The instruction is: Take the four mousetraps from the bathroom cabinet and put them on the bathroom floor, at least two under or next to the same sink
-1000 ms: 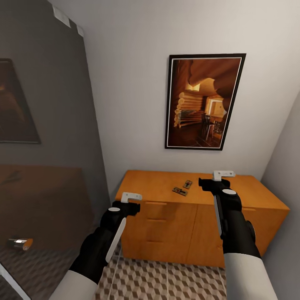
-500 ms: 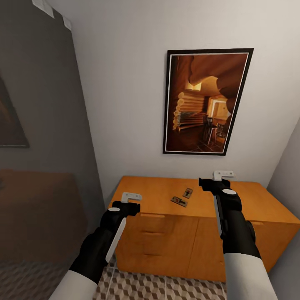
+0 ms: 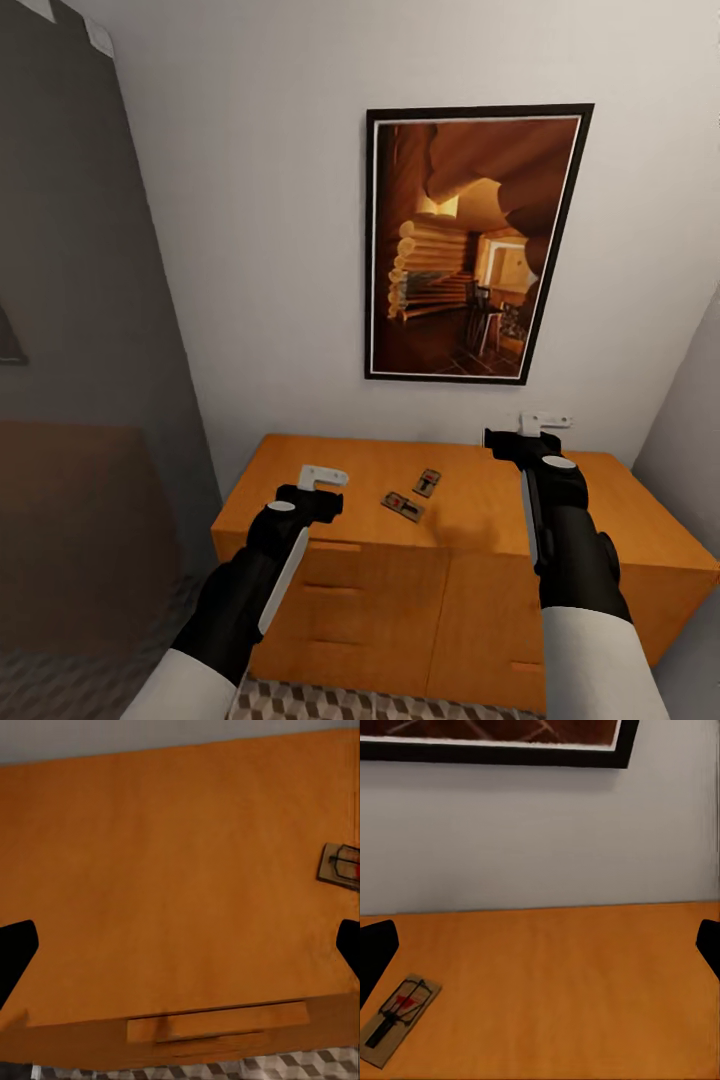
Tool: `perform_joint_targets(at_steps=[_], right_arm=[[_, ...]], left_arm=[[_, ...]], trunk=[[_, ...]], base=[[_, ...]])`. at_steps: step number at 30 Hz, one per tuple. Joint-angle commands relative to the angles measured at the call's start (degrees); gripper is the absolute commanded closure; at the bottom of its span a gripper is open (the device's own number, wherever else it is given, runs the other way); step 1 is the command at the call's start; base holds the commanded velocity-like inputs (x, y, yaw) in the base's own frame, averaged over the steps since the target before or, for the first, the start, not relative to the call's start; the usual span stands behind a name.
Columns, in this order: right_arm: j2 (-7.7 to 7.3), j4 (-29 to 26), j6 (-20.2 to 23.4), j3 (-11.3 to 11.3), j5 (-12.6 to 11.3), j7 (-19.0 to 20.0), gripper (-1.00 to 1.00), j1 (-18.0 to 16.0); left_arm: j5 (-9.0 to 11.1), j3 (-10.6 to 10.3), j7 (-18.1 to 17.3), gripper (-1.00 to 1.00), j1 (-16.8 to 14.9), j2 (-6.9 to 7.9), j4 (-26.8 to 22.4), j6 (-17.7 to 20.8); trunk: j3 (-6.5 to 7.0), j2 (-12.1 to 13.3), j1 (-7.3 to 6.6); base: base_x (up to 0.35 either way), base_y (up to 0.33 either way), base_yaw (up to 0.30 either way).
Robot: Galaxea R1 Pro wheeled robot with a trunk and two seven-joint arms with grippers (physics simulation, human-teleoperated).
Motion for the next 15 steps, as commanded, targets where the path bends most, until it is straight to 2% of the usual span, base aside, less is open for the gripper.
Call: perform_joint_targets(at_steps=[1,7,15], right_arm=[[0.03,-0.07,0.21,-0.3,0.54,0.47,-1.0,-0.04],[-0.02,-0.03,0.13,-0.88,0.42,0.89,-1.0,-0.04],[-0.03,0.16,0.09,-1.13,0.34,1.09,-1.0,0.1]], left_arm=[[0.09,-0.32,0.28,-1.0,-0.04,0.0,-0.01,0.27],[0.17,-1.09,0.29,-1.0,-0.04,0.0,0.08,0.23],[0.15,-1.38,0.29,-1.0,-0.04,0.0,0.11,0.22]], trunk=[[-0.08,-0.09,0.05],[-0.08,-0.09,0.05],[-0.08,-0.09,0.05]], base=[[0.135,-0.216,0.0],[0.067,-0.106,0.0],[0.012,-0.019,0.0]])
